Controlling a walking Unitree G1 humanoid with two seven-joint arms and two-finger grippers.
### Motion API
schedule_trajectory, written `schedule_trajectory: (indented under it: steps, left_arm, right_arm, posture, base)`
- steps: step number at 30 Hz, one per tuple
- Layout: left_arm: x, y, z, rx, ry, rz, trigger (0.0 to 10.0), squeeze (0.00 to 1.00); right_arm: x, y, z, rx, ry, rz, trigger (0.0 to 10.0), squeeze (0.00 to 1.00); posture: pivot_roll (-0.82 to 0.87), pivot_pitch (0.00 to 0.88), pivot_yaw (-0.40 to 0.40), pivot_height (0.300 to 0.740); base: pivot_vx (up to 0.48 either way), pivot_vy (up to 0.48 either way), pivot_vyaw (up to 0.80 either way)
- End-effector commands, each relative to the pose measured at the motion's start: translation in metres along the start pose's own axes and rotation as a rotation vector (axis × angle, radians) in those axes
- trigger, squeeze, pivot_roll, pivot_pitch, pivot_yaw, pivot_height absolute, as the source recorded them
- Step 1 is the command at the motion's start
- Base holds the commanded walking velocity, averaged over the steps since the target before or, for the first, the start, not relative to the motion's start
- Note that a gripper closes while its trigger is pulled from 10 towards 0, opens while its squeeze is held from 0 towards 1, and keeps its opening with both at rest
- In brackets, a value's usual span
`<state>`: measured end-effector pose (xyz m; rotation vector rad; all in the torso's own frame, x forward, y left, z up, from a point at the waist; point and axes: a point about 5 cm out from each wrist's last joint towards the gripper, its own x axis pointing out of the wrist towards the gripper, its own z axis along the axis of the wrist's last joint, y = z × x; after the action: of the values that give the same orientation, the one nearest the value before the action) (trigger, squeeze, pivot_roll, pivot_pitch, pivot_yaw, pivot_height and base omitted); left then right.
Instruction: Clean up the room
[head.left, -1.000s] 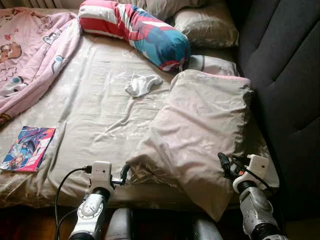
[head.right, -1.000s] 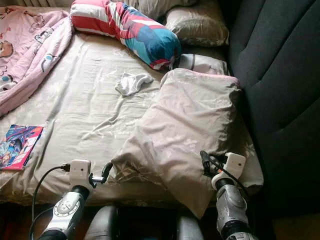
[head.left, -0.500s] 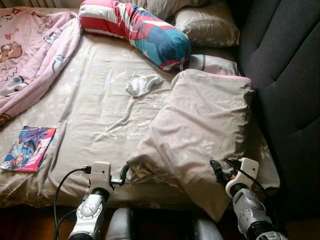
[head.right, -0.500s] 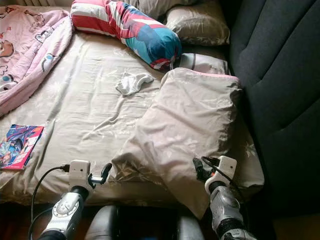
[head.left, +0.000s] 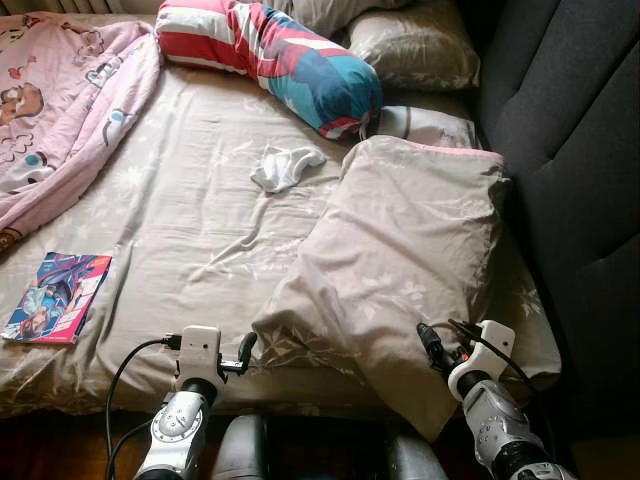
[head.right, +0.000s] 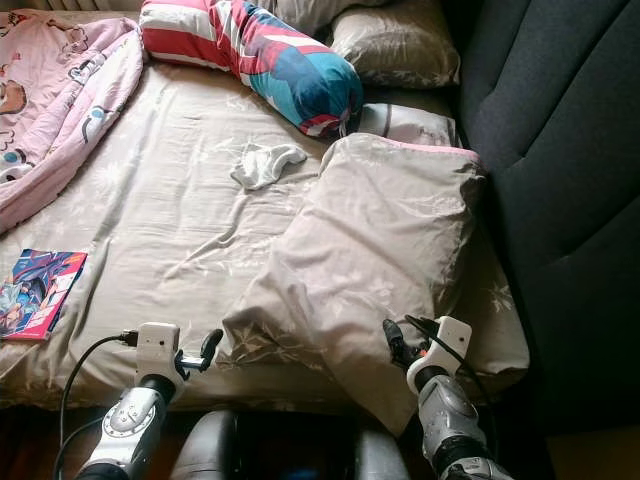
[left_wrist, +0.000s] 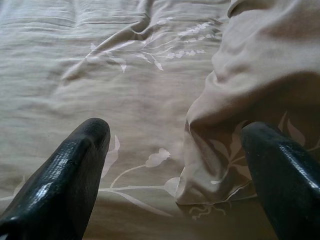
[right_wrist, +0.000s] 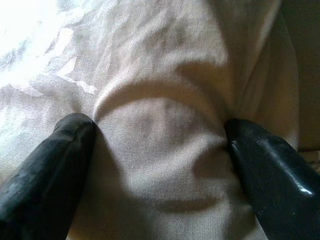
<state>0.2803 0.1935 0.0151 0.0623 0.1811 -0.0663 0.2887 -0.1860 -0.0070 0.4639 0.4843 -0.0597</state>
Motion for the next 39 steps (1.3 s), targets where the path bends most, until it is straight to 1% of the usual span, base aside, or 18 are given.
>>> schedule_trajectory:
  steps: [1,2,9,26,39]
  left_arm:
    - [-0.0047,0.0023,-0.0068,0.009,0.033,-0.005,10.0,0.0]
    - [-0.0045,0.0022,-0.0067,0.009,0.033,-0.005,10.0,0.0]
    - [-0.0047,0.001,-0.0074,0.008,0.036,-0.008,10.0,0.0]
    - [-0.0059,0.0007,-0.0094,0.009,0.045,-0.006,10.0,0.0]
    - [-0.0065,0.0018,-0.0115,0.017,0.063,-0.004,10.0,0.0]
  right_arm:
    - [-0.0092,-0.0069,-0.0321,0.03,0.128,-0.033,1.4,0.0]
    - [-0.0093,-0.0073,-0.0324,0.03,0.13,-0.034,0.0,0.0]
    - [-0.0104,-0.0111,-0.0321,0.024,0.131,-0.052,0.0,0.0]
    - [-0.0113,-0.0105,-0.0353,0.008,0.137,-0.053,0.0,0.0]
    - [-0.0116,-0.0128,-0.0334,-0.009,0.118,-0.079,0.0,0.0]
  posture:
    - [0.07,0.232,-0.005,0.646]
    - [0.07,0.232,-0.005,0.646]
    - [0.07,0.23,-0.006,0.646]
    - [0.07,0.233,-0.009,0.646]
    - [0.07,0.231,-0.004,0.646]
  base:
    - [0.0,0.0,0.0]
    - [0.0,0.0,0.0]
    - [0.0,0.0,0.0]
    - [0.0,0.0,0.0]
    - [0.0,0.0,0.0]
